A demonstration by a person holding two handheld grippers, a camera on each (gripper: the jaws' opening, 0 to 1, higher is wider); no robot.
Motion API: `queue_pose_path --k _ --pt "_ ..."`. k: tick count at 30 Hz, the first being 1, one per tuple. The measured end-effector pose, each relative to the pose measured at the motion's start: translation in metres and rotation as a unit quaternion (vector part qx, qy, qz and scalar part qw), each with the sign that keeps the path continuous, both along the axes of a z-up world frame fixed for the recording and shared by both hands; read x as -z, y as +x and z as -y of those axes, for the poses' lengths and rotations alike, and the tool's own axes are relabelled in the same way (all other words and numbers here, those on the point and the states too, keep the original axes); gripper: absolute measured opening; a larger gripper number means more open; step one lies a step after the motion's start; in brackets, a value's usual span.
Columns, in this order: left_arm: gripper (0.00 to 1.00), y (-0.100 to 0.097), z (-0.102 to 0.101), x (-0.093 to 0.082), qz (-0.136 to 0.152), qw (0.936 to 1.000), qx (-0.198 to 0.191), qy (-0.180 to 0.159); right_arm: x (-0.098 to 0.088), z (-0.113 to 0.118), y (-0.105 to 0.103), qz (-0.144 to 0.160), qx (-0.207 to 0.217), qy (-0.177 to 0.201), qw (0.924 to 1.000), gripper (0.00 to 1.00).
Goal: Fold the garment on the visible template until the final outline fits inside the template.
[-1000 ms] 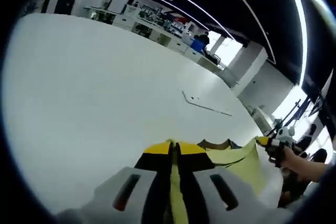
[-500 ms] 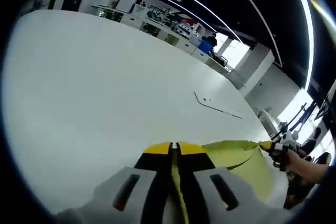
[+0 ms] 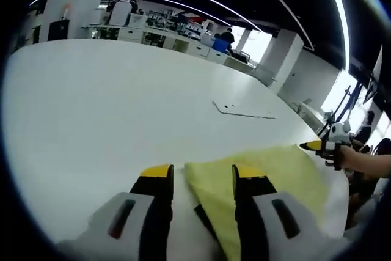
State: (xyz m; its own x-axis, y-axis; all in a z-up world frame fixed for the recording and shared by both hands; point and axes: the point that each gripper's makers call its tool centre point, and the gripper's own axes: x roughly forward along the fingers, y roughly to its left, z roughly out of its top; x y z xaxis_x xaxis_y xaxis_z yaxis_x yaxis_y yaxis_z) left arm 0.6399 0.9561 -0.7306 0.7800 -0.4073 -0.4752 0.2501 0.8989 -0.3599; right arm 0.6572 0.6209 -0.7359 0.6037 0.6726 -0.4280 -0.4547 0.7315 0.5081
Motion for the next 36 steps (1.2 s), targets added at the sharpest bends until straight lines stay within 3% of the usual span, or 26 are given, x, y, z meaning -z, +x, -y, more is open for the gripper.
queue_pose_path --k 7,13,19,24,27,28,30,36 --pt "0.46 -0.012 0.012 -0.010 0.013 0.9991 0.039 -0.001 -0.004 -0.001 -0.010 0.015 -0.030 -0.022 0.9992 0.45" --pt "0.51 -0.031 0.023 -0.015 0.023 0.9954 0.091 0.021 -0.001 0.005 -0.015 0.021 -0.053 -0.033 0.9978 0.60" --pt "0.63 -0.055 0.038 -0.019 0.040 0.9837 0.167 0.054 -0.002 0.008 -0.029 0.043 -0.088 -0.061 0.9933 0.81" --pt "0.69 -0.075 0.047 -0.022 0.054 0.9700 0.225 0.076 -0.005 0.010 -0.044 0.057 -0.120 -0.080 0.9879 0.84" --pt "0.74 -0.085 0.049 -0.021 0.056 0.9636 0.246 0.090 -0.009 0.007 -0.054 0.059 -0.131 -0.068 0.9873 0.92" --pt "0.74 -0.089 0.050 -0.020 0.056 0.9612 0.254 0.092 -0.012 0.005 -0.059 0.060 -0.136 -0.054 0.9874 0.94" --pt "0.72 -0.098 0.054 -0.023 0.065 0.9552 0.274 0.092 -0.012 0.007 -0.064 0.065 -0.140 -0.062 0.9861 0.95" --pt "0.72 -0.118 0.054 -0.026 0.071 0.9484 0.292 0.101 -0.008 0.008 -0.088 0.065 -0.171 -0.081 0.9798 0.99"
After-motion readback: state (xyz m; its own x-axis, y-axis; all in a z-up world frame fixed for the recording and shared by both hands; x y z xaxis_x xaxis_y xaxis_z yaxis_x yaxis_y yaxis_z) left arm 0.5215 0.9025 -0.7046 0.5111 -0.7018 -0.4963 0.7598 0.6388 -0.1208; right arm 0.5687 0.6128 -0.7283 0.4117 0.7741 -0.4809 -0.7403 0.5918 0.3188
